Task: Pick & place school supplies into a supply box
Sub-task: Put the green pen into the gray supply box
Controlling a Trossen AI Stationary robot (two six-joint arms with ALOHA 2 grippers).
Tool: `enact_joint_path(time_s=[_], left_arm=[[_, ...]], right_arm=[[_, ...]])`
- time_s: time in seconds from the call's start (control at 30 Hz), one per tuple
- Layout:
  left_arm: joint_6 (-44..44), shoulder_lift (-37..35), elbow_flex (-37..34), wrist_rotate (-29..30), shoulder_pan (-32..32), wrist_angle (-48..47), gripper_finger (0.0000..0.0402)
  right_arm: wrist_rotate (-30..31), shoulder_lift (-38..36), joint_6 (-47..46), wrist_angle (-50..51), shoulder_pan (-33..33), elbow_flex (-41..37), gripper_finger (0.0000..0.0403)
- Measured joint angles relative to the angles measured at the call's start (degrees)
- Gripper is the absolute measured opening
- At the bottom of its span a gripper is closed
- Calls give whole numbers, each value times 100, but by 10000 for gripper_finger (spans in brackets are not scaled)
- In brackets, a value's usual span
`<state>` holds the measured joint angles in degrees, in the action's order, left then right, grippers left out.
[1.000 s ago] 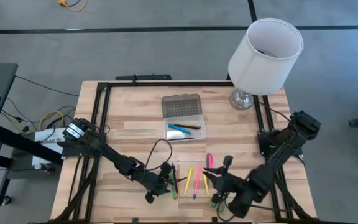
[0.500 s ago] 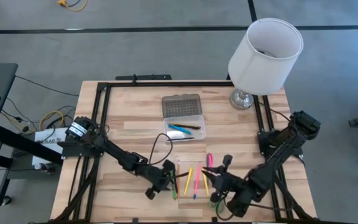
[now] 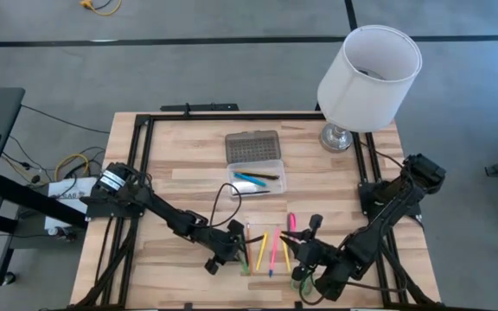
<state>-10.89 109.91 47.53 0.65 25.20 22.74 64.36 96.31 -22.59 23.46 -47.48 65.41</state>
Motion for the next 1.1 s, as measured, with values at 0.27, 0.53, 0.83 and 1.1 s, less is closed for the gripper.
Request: enact_joint_path(time_s=[0.27,0.53,0.83,1.1], left_arm=[[349,-13,15,71,-15,-318,155],[776,-37,33,33,-15,-732,154],[756,-27,19,-180,-4,-777,87],[968,-38,22,-191,7,-1106,40]], right_arm=[[-9,0,0,2,-4,-2,54],[-9,0,0,2,-4,-2,54],[-8,0,0,5,-4,-2,54],[-7,0,0,6,-4,-2,54]])
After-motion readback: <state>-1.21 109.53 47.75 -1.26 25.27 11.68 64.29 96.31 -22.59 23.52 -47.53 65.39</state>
